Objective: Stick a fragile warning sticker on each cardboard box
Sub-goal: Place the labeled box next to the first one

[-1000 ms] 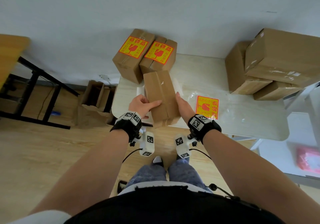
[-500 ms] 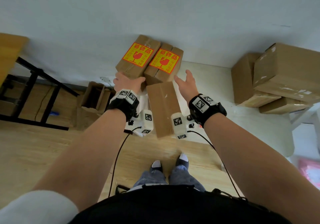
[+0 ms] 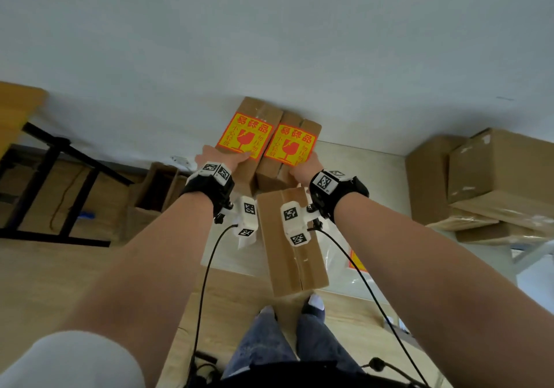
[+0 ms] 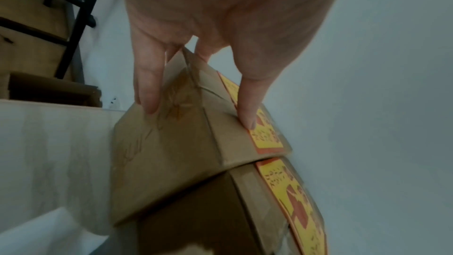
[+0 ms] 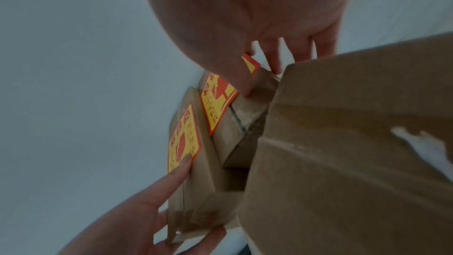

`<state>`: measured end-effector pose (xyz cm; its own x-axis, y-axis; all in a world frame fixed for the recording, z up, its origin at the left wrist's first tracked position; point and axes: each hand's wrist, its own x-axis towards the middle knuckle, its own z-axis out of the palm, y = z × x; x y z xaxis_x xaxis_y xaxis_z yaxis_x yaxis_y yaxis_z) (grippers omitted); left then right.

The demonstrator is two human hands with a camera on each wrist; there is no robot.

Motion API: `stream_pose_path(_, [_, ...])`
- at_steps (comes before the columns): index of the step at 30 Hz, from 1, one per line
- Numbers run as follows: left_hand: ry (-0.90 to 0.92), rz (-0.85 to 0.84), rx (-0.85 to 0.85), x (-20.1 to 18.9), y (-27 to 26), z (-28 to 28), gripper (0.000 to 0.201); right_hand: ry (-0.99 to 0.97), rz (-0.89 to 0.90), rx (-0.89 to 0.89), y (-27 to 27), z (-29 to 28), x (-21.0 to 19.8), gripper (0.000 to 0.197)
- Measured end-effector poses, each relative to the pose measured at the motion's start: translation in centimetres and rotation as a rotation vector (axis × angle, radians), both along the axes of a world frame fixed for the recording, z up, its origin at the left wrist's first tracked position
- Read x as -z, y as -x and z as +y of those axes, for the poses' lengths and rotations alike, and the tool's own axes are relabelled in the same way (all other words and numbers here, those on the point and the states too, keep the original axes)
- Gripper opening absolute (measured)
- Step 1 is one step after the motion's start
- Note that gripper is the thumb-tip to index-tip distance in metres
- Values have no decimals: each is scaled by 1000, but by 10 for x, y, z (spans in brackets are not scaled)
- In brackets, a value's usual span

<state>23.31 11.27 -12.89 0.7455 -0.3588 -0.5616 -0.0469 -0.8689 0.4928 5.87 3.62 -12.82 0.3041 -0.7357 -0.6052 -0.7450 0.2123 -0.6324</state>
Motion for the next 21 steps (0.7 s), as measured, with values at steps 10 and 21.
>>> stream_pose_path(10, [54,7,-60,9,23,13,109,114,12,-41,5,-16,0,49])
stream_pose_path(21, [144,88,118,12,14,12,83,90,68,96,9,-13,12,66])
